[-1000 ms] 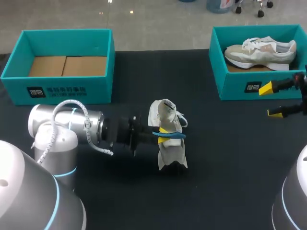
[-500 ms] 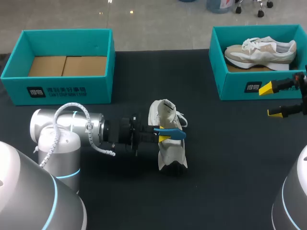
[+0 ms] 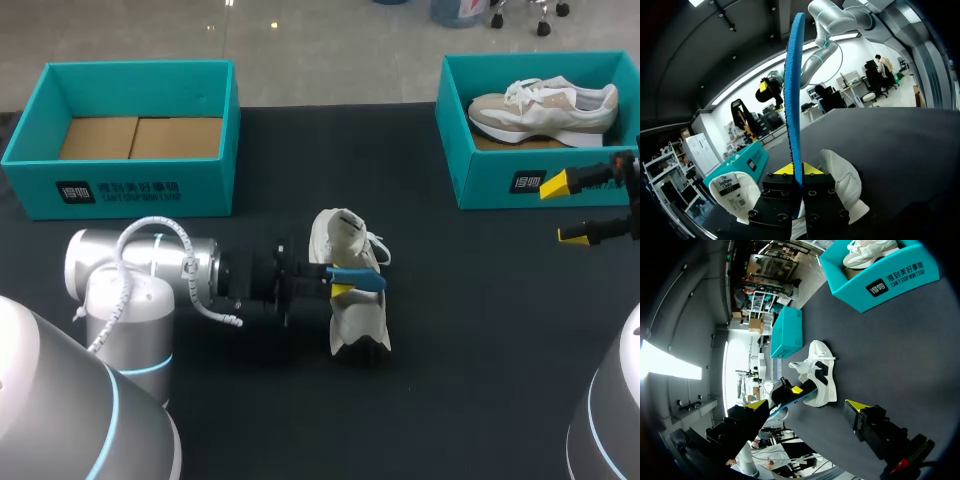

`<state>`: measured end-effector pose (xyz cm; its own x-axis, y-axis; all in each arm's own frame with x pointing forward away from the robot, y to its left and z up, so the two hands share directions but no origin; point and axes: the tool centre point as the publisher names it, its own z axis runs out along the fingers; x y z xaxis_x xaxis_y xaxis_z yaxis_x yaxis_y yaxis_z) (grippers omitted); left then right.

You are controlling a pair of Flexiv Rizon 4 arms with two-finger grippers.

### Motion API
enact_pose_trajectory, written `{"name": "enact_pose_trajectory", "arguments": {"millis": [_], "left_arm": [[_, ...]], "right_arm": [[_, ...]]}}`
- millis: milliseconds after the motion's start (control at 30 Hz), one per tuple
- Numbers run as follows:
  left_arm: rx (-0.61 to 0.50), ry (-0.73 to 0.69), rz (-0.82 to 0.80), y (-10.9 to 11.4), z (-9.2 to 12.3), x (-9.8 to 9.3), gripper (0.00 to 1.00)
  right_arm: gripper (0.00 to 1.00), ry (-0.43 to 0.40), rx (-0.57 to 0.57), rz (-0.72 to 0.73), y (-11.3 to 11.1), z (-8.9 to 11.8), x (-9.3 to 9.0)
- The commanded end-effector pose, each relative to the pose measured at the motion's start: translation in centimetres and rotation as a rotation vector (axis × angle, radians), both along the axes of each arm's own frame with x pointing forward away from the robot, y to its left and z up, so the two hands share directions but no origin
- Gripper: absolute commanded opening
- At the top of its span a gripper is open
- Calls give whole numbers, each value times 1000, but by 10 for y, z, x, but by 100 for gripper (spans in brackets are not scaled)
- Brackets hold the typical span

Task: Take the shoe out of the shoebox, open the shoe tongue, remove and reinsert the insole, then place the shoe into the shoebox

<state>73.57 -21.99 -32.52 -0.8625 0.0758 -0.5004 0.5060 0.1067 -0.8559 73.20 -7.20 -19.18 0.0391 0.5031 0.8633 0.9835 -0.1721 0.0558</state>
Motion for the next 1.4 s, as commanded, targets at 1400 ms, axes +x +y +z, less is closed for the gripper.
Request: {"name": "enact_pose_trajectory", "arguments": {"millis": [1400], "left_arm": [[7, -67, -1, 2, 13, 0, 38]], "right_arm": [[100, 1, -3, -1, 0, 0, -1]]}}
